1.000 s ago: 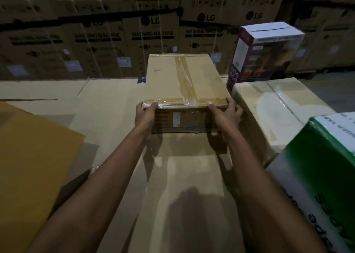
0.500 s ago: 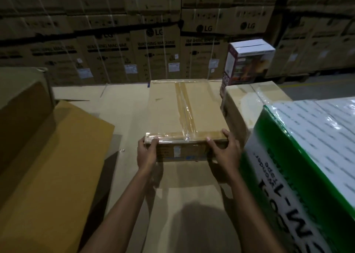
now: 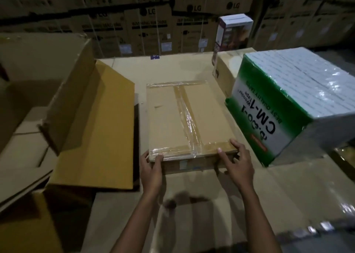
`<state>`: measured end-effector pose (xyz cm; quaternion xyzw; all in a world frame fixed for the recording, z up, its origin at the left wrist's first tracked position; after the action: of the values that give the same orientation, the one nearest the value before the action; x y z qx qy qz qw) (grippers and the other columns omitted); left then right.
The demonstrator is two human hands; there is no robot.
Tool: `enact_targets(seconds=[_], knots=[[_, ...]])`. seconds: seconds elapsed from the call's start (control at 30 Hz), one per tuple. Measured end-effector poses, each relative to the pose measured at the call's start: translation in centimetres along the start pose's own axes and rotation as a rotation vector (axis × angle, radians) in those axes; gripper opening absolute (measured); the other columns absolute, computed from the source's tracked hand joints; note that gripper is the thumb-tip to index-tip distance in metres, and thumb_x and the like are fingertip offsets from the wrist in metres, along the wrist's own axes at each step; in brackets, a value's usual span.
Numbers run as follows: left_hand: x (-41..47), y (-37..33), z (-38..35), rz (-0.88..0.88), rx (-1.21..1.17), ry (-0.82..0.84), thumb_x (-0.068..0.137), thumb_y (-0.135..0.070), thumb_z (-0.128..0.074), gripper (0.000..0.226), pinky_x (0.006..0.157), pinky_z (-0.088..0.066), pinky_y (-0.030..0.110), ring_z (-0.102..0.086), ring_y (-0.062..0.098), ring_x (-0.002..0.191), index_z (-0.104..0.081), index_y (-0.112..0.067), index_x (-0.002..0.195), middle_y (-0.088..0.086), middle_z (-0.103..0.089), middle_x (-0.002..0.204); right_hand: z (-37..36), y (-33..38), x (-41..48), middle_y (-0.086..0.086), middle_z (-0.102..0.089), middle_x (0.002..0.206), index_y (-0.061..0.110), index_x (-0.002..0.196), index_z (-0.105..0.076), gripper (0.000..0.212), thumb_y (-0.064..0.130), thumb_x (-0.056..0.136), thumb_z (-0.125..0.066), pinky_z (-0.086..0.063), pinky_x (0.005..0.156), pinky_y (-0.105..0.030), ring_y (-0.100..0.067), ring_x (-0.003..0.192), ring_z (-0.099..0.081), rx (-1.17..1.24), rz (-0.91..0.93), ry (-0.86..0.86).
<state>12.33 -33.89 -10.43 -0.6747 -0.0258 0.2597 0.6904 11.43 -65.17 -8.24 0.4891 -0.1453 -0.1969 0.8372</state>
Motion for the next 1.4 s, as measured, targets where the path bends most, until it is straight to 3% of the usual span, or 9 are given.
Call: enact_targets(seconds=[0.43,0.57,0.7,0.73,0.8,0.83,0.97,1.17,1.4], knots=[[-8.9,4.6,7.8,0.087,0.022,0.191,0.081,-0.053,-0.074,0.051,0.105,-0.050,0.048,-0.060,0.022,0.120,-0.055,-0.038,0.125,0.004,-0.062,0.132,4.0,-2.0,-14.5,0.009,-0.059,0.139,0.050,0.133,-0.055,0.046,0.042,0.092,-0.075,-0.051,0.106,-0.043,-0.019,0.125,-0.060,0.174,-0.050,-0.147],[-7.6,6.7,8.8,0.310,-0.127,0.193,0.100,-0.048,-0.054,0.029,0.056,-0.033,0.031,-0.042,0.012,0.062,-0.062,-0.023,0.087,-0.002,-0.052,0.074,5.4,-1.1,-15.0,0.004,-0.056,0.147,0.045,0.143,-0.051,0.059,0.042,0.090,-0.078,-0.045,0.104,-0.033,-0.020,0.133,-0.054,0.127,-0.036,-0.213],[-9.2,6.3,8.1,0.471,-0.118,0.162,0.105,-0.037,-0.046,0.049,0.053,-0.021,0.029,-0.029,0.012,0.054,-0.022,-0.041,0.063,0.015,-0.040,0.047,5.7,0.5,-14.7,-0.004,-0.050,0.150,0.038,0.140,-0.061,0.053,0.050,0.090,-0.073,-0.043,0.104,-0.018,-0.023,0.141,-0.043,-0.005,0.071,-0.187],[-9.6,6.1,7.8,0.476,-0.123,0.154,0.107,-0.034,-0.044,0.057,0.054,-0.021,0.029,-0.031,0.012,0.054,0.008,-0.025,0.085,0.026,-0.036,0.051,5.4,0.7,-14.6,-0.002,-0.048,0.152,0.041,0.138,-0.062,0.051,0.057,0.089,-0.070,-0.044,0.111,-0.034,-0.023,0.143,-0.040,-0.071,0.104,-0.164],[-9.2,6.7,7.4,0.479,-0.153,0.134,0.105,-0.037,-0.045,0.037,0.049,-0.020,0.022,-0.040,0.010,0.048,-0.062,-0.020,0.078,0.007,-0.044,0.048,4.4,1.2,-14.7,0.003,-0.044,0.156,0.047,0.133,-0.062,0.051,0.071,0.088,-0.061,-0.035,0.113,-0.063,-0.020,0.147,-0.036,-0.221,0.159,-0.125],[-8.6,7.1,7.1,0.476,-0.168,0.118,0.101,-0.046,-0.048,0.034,0.049,-0.041,0.016,-0.052,0.009,0.048,-0.053,-0.025,0.075,-0.001,-0.056,0.054,3.7,1.5,-14.8,0.005,-0.043,0.158,0.048,0.133,-0.062,0.054,0.075,0.086,-0.055,-0.028,0.114,-0.067,-0.019,0.149,-0.034,-0.305,0.195,-0.102],[-2.4,17.4,4.0,0.590,-0.312,-0.002,0.042,-0.095,-0.066,0.111,0.103,-0.053,0.057,-0.065,0.039,0.116,-0.069,-0.024,0.128,0.014,-0.065,0.135,-1.3,3.5,-17.1,0.011,-0.025,0.170,0.056,0.145,-0.047,0.070,0.091,0.085,-0.038,0.004,0.121,-0.067,-0.013,0.160,-0.011,-0.530,0.384,0.103],[-8.2,7.7,4.0,0.490,-0.506,-0.010,0.075,-0.057,-0.063,0.063,0.071,-0.061,0.033,-0.072,0.030,0.095,-0.074,-0.013,0.119,0.011,-0.076,0.107,-5.2,4.8,-18.4,0.002,-0.007,0.175,0.060,0.156,-0.022,0.083,0.095,0.082,-0.035,0.012,0.113,-0.080,-0.020,0.162,0.004,-0.671,0.490,0.149],[-12.2,1.7,3.1,0.362,-0.549,0.188,0.087,-0.024,-0.070,0.011,0.067,-0.044,0.032,-0.061,0.022,0.082,-0.075,-0.016,0.092,0.005,-0.073,0.096,0.9,5.6,-14.6,0.004,-0.042,0.161,0.047,0.149,-0.046,0.078,0.087,0.082,-0.051,-0.005,0.115,-0.080,-0.023,0.152,-0.035,-0.356,0.393,-0.147]])
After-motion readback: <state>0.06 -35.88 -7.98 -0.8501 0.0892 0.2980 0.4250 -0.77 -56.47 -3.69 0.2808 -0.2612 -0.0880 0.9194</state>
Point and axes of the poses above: each hand's wrist, its own x-axis towards the middle knuckle, its own z-axis out of the back of the hand, y = z × x, the point moved 6 cm from there along x, towards the middle knuckle
